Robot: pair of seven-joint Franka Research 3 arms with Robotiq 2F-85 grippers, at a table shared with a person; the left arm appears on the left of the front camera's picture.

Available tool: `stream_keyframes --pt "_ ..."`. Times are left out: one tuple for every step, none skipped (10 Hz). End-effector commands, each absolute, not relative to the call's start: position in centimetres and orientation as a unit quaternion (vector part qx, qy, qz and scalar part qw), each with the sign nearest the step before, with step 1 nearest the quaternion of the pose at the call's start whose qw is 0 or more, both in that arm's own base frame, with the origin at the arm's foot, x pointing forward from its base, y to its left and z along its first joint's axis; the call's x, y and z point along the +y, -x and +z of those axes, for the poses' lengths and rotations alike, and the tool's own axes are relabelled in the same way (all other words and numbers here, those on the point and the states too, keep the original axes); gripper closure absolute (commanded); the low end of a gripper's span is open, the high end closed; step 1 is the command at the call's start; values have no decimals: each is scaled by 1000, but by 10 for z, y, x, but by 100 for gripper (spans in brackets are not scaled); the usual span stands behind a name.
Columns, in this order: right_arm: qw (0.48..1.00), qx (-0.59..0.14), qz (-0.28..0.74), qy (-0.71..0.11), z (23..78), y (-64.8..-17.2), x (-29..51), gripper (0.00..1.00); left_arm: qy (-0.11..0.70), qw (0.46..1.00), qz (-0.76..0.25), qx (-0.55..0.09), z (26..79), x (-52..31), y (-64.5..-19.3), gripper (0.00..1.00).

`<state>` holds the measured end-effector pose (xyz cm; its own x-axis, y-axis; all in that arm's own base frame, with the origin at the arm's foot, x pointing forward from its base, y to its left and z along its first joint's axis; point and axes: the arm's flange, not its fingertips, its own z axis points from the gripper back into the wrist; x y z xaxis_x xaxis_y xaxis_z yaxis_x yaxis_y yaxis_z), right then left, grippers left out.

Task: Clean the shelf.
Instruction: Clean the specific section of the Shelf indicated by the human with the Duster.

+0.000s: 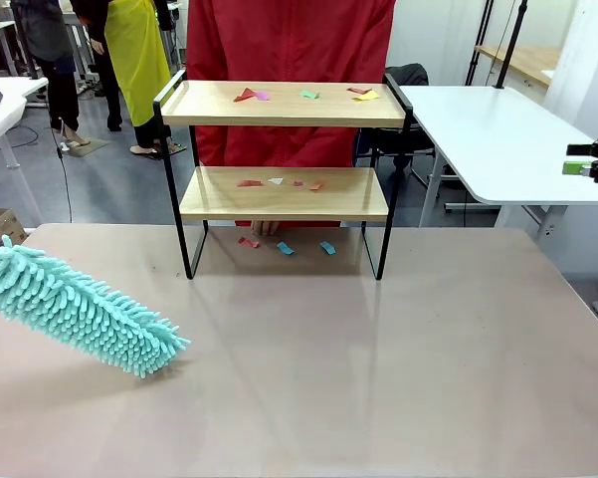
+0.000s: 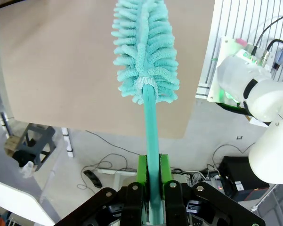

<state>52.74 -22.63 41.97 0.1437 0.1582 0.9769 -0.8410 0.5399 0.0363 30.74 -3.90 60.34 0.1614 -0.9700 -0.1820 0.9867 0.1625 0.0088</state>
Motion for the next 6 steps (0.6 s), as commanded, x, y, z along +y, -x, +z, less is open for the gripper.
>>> stream_keyframes --pt "687 -545 364 -313 421 -528 -225 0 -61 765 -639 63 604 -40 -306 87" --pt "687 -545 364 -313 421 -528 -225 0 -61 765 -639 63 604 -40 -306 87" --pt "687 -545 364 -313 421 -528 -225 0 -61 765 -639 63 604 -40 -306 87" --pt "687 -545 364 -313 421 -528 -225 0 -61 765 -639 63 604 -40 -306 87" --pt "687 -545 364 -313 421 -528 -225 0 -61 765 -639 63 604 -40 -306 87" --pt "687 -545 364 -313 421 -528 -225 0 -61 765 -639 63 604 -40 -306 87"
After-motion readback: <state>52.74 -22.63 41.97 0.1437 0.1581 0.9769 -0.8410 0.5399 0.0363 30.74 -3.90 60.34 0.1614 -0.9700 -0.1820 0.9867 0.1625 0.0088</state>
